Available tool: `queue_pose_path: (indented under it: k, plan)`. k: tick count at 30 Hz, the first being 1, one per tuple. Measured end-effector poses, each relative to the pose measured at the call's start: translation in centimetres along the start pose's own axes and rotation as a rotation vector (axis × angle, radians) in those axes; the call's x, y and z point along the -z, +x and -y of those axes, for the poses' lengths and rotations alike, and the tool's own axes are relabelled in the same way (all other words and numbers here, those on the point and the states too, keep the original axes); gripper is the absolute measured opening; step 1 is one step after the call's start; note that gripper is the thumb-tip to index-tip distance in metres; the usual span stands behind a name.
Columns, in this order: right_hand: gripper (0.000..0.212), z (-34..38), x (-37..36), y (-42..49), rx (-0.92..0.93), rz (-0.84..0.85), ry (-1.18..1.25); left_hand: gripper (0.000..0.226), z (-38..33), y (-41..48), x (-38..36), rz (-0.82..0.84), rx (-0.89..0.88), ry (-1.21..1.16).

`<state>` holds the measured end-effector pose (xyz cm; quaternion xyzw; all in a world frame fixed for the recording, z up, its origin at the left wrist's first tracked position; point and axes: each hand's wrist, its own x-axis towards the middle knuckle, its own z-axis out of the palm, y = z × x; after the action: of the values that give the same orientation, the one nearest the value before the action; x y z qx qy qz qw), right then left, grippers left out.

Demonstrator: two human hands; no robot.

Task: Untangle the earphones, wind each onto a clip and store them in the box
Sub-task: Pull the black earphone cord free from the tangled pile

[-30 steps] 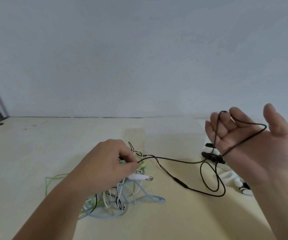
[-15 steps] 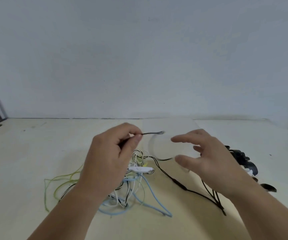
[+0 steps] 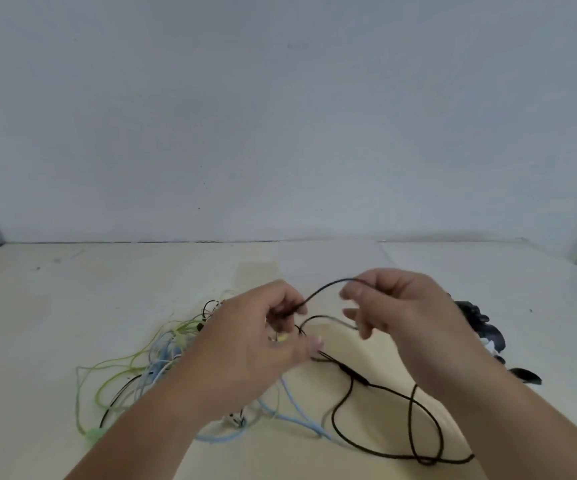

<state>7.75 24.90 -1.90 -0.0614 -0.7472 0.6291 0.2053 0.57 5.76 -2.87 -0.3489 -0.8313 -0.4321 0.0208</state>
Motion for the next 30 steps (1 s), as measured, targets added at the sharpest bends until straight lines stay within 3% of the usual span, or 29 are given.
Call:
queue_pose_path:
  k: [3, 5, 6, 9, 11, 14, 15, 17, 18, 21, 23, 26, 28, 30]
  plan:
    - [0.021, 0.7, 1.6, 0.6, -0.08, -0.152, 0.226, 0.031, 0.8, -0.2, 0.7, 0.121, 0.046, 0.281]
    - [0.019, 0.8, 2.2, 0.7, -0.1, -0.16, 0.135, 0.017, 0.9, -0.3, 1.6, 0.135, 0.097, 0.289]
    - [0.02, 0.9, 2.2, 0.5, -0.103, -0.126, 0.031, 0.007, 0.8, -0.3, 2.3, 0.129, 0.12, 0.297]
    - [0.042, 0.7, 1.4, -0.1, -0.154, 0.037, -0.43, 0.059, 0.6, -0.2, 3.9, 0.099, 0.235, 0.302]
    - [0.048, 0.2, 0.6, -0.3, -0.198, 0.117, -0.74, 0.066, 0.9, 0.1, 4.2, 0.024, 0.293, 0.418]
    - [0.019, 0.2, -0.2, -0.5, -0.232, 0.122, -1.12, 0.051, 1.4, 0.6, 3.4, -0.047, 0.318, 0.661]
    - [0.014, 0.5, -0.4, -0.6, -0.243, 0.106, -1.152, 0.042, 1.3, 0.7, 3.0, -0.053, 0.312, 0.702]
    - [0.041, 0.5, -0.3, -0.6, -0.229, 0.113, -1.117, 0.031, 1.2, 0.7, 2.4, -0.051, 0.267, 0.709]
    - [0.045, 0.9, -0.1, -0.7, -0.191, 0.085, -1.098, 0.031, 1.2, 0.6, 2.2, -0.055, 0.235, 0.701]
    - [0.019, 3.4, -1.0, -1.0, 0.021, -0.016, -1.135, 0.04, 2.0, 0.9, 1.5, -0.038, 0.122, 0.729]
    - [0.009, 4.2, -2.7, -0.5, 0.121, 0.035, -1.103, 0.059, 2.9, 1.1, 1.4, -0.048, 0.069, 0.698]
    - [0.01, 2.4, -6.0, 1.1, 0.12, 0.187, -1.156, 0.079, 3.9, 1.2, 1.5, -0.027, 0.044, 0.625]
    - [0.013, 0.1, -7.5, 1.9, 0.078, 0.235, -1.264, 0.076, 4.3, 1.2, 1.8, 0.015, 0.094, 0.577]
    - [0.019, -1.6, -7.9, 2.5, 0.073, 0.231, -1.315, 0.058, 4.6, 1.2, 2.1, 0.011, 0.134, 0.526]
